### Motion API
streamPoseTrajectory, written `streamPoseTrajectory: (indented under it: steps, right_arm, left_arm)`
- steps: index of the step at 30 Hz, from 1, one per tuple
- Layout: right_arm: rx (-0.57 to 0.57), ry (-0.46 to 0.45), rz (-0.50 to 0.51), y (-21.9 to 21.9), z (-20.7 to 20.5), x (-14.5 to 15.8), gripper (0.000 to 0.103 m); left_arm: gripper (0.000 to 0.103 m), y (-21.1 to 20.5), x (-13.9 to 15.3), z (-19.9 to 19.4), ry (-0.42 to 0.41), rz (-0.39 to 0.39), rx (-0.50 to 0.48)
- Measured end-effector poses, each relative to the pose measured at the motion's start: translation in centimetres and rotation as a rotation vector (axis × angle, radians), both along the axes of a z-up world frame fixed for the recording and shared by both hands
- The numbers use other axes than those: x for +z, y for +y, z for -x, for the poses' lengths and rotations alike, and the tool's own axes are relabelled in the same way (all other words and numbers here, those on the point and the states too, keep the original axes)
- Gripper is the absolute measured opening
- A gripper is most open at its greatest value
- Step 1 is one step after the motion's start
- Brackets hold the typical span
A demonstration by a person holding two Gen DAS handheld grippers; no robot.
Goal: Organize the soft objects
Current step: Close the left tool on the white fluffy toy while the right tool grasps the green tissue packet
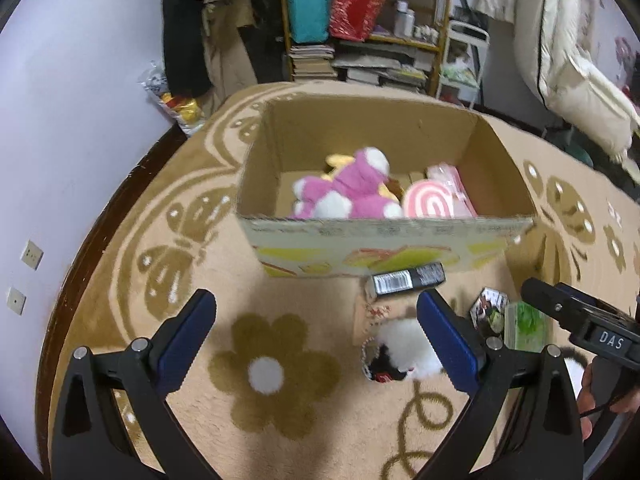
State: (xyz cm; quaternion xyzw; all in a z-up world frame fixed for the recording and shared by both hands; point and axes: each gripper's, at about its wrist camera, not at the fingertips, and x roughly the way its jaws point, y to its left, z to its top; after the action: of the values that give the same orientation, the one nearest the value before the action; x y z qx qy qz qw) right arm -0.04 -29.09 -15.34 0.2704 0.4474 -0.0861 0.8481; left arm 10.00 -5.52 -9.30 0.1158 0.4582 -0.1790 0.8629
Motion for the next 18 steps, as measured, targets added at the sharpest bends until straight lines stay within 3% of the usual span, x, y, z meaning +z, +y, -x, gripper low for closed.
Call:
streamPoseTrajectory:
  steps: [5,9,18]
  right_arm:
    - [-0.016,0.045,-0.009,0.0,0.6,-1.4,0.102]
    - [-0.029,0.087,-0.009,-0.3,0.7,-2.2,0.091]
    - [-0.063,0.115,0.008,-0.8,1.0,-2.5,0.083]
  left_arm:
    - [0.100,-1.5,-2.2,0.5,0.030,-0.059,-0.038]
    - [0.100,-2.6,-3.8,0.8,0.081,-0.067,-0.068]
    - [0.100,-4.4,-5.6,1.5,0.115,-0.098,-0.108]
